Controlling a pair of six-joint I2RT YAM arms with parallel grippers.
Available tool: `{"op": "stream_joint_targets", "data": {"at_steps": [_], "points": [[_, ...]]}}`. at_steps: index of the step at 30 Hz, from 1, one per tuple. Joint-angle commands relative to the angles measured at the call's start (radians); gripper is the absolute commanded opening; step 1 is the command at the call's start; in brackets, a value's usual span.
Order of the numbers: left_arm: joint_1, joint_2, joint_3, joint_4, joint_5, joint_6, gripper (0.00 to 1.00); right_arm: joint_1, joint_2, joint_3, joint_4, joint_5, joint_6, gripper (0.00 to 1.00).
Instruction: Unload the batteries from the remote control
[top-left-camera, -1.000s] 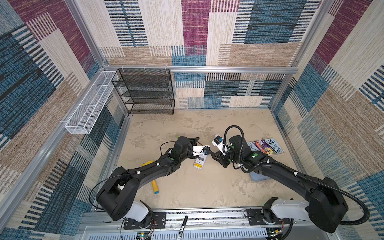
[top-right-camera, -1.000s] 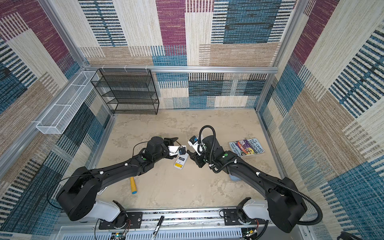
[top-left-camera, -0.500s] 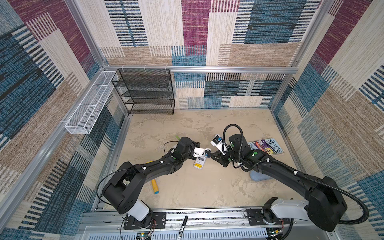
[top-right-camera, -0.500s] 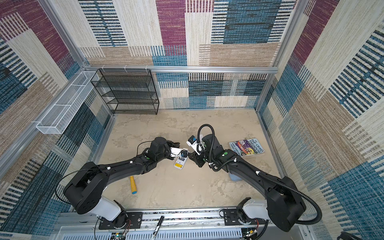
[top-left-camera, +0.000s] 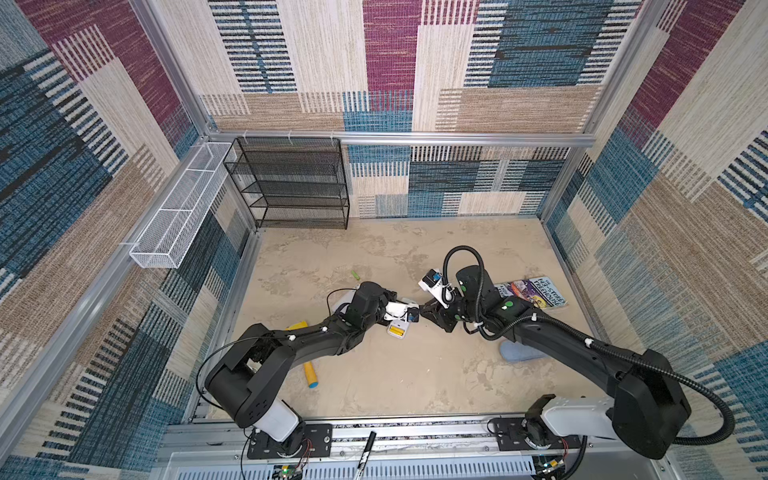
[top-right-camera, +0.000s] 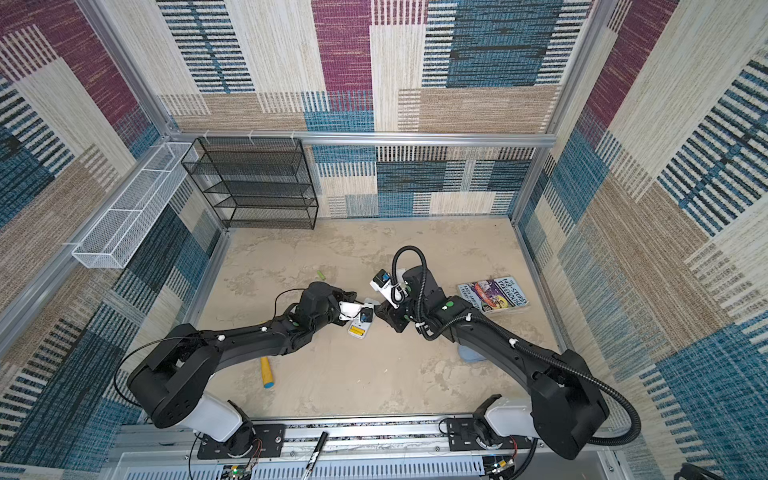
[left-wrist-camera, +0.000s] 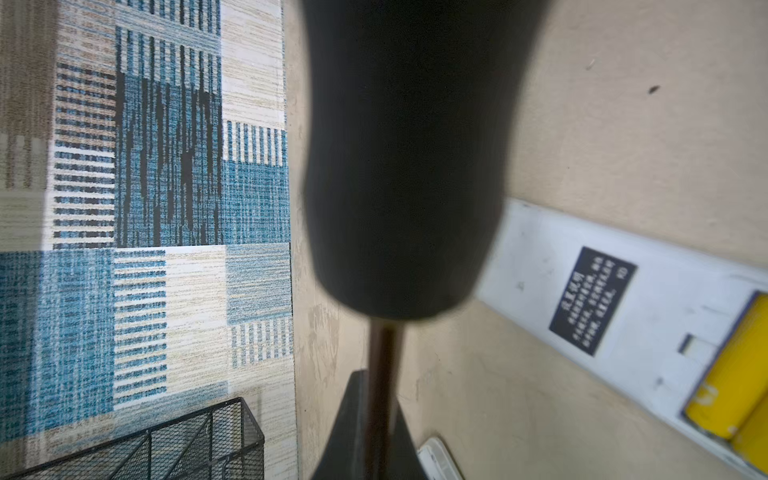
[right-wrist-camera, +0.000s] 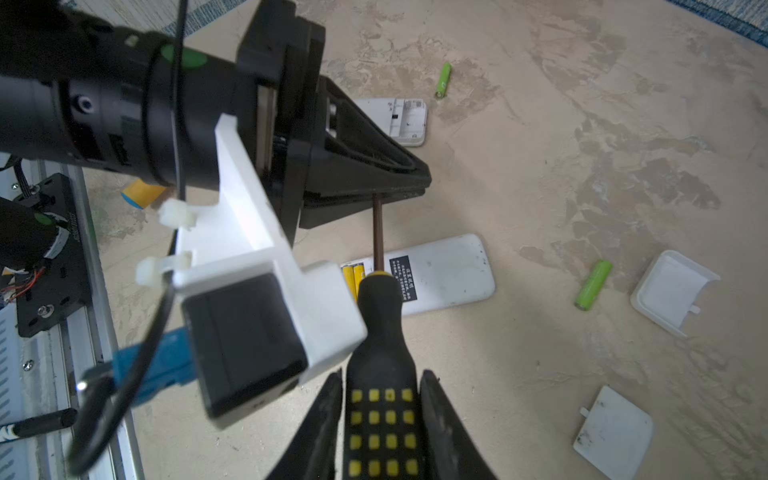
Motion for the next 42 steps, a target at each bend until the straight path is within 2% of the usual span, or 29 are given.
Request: {"op": "stream_joint_targets", "data": {"at_steps": [1,6,15,18,27,33,42], "points": [[0.002,-0.002,-0.016,0.198,-0.045,-0.079,0.00,-0.002,-0.008,0.022,0.011,-0.054,-0.008,0.41],[0.003,-0.008,-0.040,0.238,-0.032,-0.124,0.00,-0.046,-0.009,0.053,-0.012,-0.123,-0.036,0.50],[0.004,-0.016,-0.088,0.313,-0.035,-0.179,0.00,-0.147,-0.067,0.105,-0.068,-0.238,-0.115,0.55],[0.004,-0.027,-0.095,0.318,-0.030,-0.225,0.00,-0.153,-0.058,0.121,-0.102,-0.238,-0.146,0.55],[0.004,-0.047,-0.100,0.306,-0.016,-0.248,0.00,-0.154,-0.030,0.137,-0.097,-0.272,-0.164,0.55],[0.004,-0.053,-0.100,0.292,-0.012,-0.253,0.00,-0.154,-0.011,0.144,-0.070,-0.288,-0.151,0.49],[0.004,-0.053,-0.097,0.271,-0.004,-0.250,0.00,-0.154,0.002,0.150,-0.060,-0.290,-0.148,0.46]]}}
